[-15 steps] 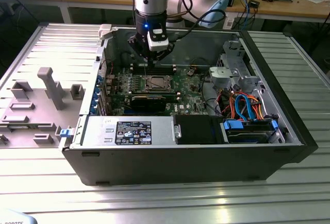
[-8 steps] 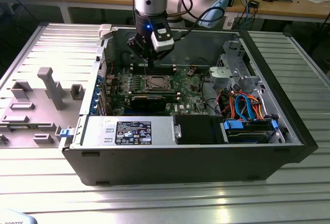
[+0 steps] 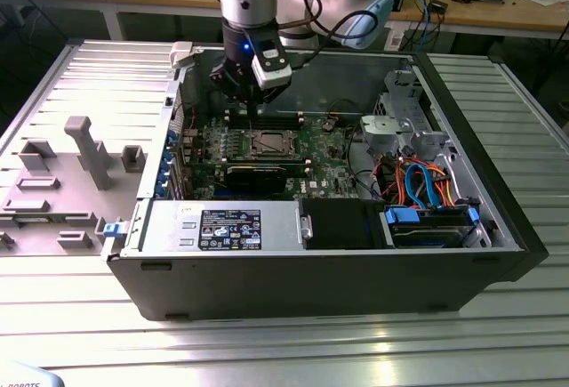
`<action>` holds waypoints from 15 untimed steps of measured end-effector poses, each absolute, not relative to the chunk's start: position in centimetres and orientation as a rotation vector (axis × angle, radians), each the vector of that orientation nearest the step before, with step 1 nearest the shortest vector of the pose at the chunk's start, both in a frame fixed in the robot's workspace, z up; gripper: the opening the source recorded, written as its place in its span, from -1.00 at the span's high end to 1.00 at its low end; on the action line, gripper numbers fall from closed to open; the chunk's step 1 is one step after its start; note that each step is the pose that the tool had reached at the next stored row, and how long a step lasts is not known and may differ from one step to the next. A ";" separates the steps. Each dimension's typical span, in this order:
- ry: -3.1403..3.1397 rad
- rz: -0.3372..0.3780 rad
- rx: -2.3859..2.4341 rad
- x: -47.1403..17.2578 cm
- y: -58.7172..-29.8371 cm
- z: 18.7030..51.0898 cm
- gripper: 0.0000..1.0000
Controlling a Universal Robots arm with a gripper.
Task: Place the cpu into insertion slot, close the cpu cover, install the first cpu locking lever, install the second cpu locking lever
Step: 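Install the first cpu locking lever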
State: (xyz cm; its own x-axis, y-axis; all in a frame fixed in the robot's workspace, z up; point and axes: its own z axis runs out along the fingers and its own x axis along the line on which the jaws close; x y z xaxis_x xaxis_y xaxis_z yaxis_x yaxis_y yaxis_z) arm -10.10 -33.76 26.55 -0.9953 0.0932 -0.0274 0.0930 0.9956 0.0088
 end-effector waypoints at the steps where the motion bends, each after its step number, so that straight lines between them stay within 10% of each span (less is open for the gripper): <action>1: 3.112 0.012 0.112 -10.1 -33.8 26.5 0.79; 15: 3.114 0.013 0.042 -10.2 -33.8 26.5 0.79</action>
